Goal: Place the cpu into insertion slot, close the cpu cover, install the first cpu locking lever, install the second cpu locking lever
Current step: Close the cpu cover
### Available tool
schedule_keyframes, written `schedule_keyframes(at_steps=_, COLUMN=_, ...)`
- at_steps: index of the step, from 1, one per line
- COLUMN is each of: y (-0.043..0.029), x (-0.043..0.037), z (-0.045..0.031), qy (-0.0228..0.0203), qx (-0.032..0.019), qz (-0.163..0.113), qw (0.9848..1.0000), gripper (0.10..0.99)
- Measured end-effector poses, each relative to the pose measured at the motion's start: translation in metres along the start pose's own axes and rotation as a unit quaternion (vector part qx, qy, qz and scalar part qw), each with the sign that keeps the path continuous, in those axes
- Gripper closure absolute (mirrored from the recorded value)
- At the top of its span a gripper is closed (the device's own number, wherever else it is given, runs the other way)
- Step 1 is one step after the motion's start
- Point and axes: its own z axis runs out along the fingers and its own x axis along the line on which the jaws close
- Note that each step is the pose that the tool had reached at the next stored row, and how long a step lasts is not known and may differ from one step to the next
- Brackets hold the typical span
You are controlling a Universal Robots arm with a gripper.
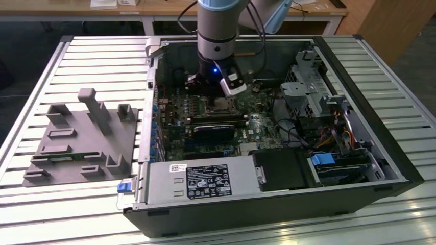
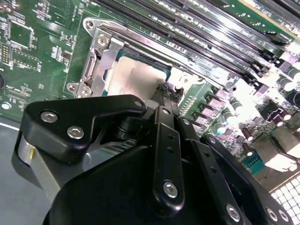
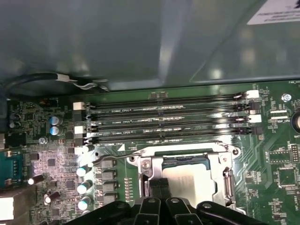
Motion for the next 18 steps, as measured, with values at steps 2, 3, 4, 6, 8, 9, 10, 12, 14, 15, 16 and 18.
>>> schedule_keyframes(at_steps=2, y=0.0001, x=-0.0016, z=0.0000, qy=0.0000, qx=0.0000, qz=0.000, qw=1.0000, gripper=0.980)
schedule_keyframes(at_steps=3, y=0.0001, x=-0.0017, z=0.0000, qy=0.0000, qx=0.0000, qz=0.000, qw=1.0000, gripper=0.980)
schedule_keyframes(at_steps=4, y=0.0002, x=-0.0018, z=-0.0002, qy=-0.0001, qx=-0.0001, qz=0.000, qw=1.0000, gripper=0.980)
schedule_keyframes(at_steps=6, y=0.0004, x=-0.0018, z=-0.0023, qy=0.0000, qx=-0.0003, qz=0.000, qw=1.0000, gripper=0.980)
schedule_keyframes(at_steps=8, y=0.0005, x=-0.0017, z=-0.0051, qy=0.0001, qx=-0.0008, qz=0.000, qw=1.0000, gripper=0.980)
schedule_keyframes(at_steps=9, y=0.0006, x=-0.0017, z=-0.0057, qy=0.0001, qx=-0.0009, qz=0.000, qw=1.0000, gripper=0.980)
schedule_keyframes(at_steps=10, y=0.0006, x=-0.0018, z=-0.0056, qy=0.0001, qx=-0.0011, qz=-0.001, qw=1.0000, gripper=0.980)
schedule_keyframes(at_steps=12, y=0.0006, x=-0.0018, z=-0.0057, qy=0.0007, qx=-0.0009, qz=-0.008, qw=1.0000, gripper=0.980)
schedule_keyframes(at_steps=14, y=0.0004, x=-0.0017, z=-0.0056, qy=0.0016, qx=-0.0008, qz=-0.019, qw=0.9998, gripper=0.980)
schedule_keyframes(at_steps=15, y=0.0003, x=-0.0014, z=-0.0054, qy=0.0018, qx=-0.0007, qz=-0.023, qw=0.9997, gripper=0.980)
schedule_keyframes(at_steps=16, y=0.0002, x=-0.0007, z=-0.0052, qy=0.0020, qx=-0.0007, qz=-0.025, qw=0.9997, gripper=0.980)
schedule_keyframes(at_steps=18, y=-0.0001, x=0.0015, z=-0.0045, qy=0.0020, qx=-0.0007, qz=-0.027, qw=0.9996, gripper=0.980)
